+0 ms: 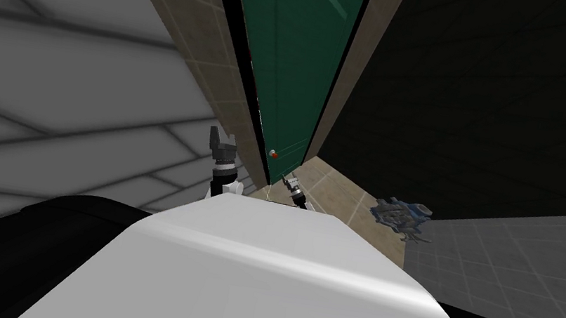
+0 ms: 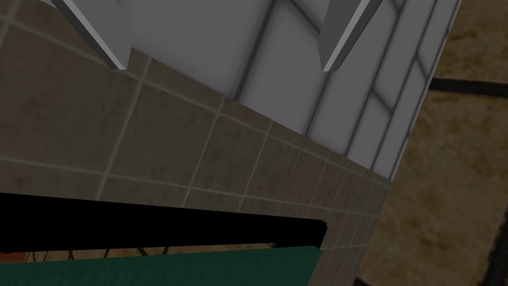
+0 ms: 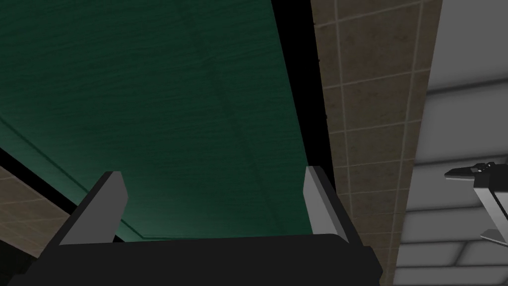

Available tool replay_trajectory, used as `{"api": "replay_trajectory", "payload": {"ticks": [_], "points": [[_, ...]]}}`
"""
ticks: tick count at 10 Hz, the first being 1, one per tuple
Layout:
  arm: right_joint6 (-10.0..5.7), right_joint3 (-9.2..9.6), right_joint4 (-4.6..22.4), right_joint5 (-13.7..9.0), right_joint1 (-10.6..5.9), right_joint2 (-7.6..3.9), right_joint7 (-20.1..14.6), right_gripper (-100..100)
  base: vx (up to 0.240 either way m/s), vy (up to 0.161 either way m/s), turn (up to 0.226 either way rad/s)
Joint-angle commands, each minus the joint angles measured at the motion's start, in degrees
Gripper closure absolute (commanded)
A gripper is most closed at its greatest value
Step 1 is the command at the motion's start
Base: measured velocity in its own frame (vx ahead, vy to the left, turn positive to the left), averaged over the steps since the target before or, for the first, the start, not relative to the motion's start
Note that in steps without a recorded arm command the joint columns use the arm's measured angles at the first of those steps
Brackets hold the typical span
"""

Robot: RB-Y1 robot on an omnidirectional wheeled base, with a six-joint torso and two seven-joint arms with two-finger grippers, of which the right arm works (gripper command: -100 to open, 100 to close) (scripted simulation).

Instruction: Pull the door open

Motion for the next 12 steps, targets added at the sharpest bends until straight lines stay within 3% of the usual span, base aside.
{"api": "replay_trajectory", "payload": {"ticks": [1, 8, 12], "points": [[-0.14, 0.85, 2.4, 1.4, -0.71, 0.44, 2.5, -100, 0.132, 0.022, -0.040], [-1.20, 2.78, 10.5, 5.0, -3.41, 2.10, 9.2, -100, 0.112, 0.016, -0.025], [-1.61, 3.54, 13.7, 6.4, -4.46, 2.97, 11.8, -100, 0.108, 0.012, -0.018]]}}
